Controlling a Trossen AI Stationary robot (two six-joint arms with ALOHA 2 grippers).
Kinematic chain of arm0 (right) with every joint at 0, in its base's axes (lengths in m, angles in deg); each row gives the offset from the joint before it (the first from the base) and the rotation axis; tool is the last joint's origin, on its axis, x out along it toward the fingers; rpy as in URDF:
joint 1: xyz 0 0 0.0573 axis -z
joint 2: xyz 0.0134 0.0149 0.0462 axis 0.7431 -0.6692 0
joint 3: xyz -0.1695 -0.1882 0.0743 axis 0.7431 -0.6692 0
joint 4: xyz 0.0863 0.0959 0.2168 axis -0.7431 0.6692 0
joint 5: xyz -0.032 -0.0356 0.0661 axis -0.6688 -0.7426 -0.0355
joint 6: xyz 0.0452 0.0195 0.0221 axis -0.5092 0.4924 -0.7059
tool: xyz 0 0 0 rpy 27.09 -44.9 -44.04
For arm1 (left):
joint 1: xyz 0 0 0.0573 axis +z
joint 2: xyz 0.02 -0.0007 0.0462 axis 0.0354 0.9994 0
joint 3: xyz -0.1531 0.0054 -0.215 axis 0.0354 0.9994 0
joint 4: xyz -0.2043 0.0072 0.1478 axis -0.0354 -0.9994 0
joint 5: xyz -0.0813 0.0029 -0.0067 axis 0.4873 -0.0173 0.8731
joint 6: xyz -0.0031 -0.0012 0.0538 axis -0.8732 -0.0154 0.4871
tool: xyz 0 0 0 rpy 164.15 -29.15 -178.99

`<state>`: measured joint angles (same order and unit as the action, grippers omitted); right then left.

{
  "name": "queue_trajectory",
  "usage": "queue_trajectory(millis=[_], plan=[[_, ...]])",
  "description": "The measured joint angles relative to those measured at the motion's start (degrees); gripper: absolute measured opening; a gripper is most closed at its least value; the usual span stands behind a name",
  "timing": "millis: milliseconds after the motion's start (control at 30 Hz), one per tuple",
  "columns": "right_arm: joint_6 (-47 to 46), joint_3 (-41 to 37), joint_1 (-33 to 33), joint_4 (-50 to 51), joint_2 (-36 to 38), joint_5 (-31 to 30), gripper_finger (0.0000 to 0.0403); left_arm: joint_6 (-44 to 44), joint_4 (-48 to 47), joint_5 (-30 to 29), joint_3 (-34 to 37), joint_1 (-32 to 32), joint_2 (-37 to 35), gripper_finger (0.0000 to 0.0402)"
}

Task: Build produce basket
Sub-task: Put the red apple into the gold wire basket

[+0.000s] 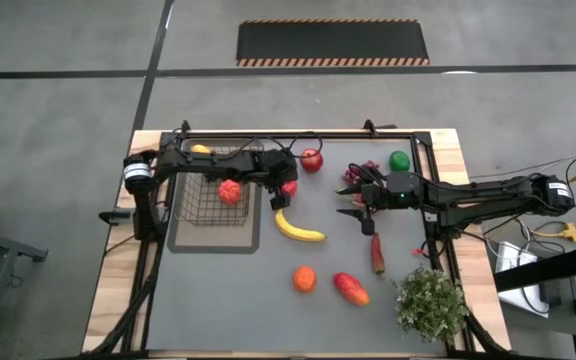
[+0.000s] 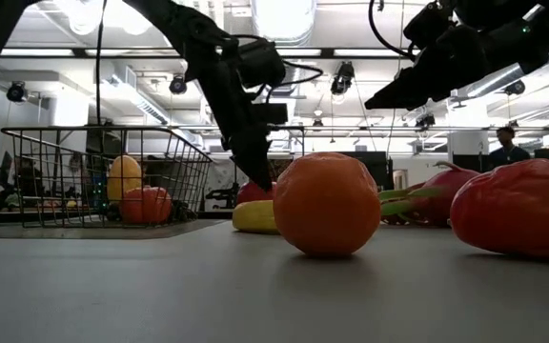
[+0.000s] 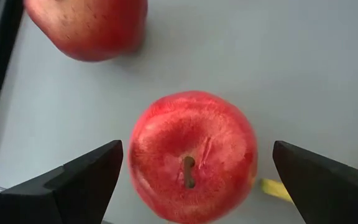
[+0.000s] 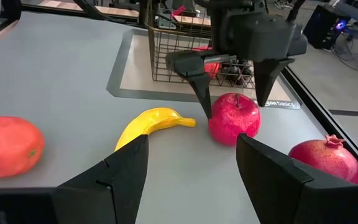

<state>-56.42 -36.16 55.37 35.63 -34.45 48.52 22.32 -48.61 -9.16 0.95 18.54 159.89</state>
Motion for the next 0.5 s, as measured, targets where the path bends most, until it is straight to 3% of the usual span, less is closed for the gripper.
queue_trajectory(millis=[267, 500], plan=[[-0.43, -0.07, 0.0, 0.1, 0.0, -0.01, 0.0228, -0.04, 0.16, -0.01, 0.02, 0.02, 0.66, 0.0392], [-0.41, -0.09, 0.0, 0.17, 0.0, -0.01, 0.0228, -0.07, 0.23, -0.02, 0.02, 0.02, 0.66, 0.034]])
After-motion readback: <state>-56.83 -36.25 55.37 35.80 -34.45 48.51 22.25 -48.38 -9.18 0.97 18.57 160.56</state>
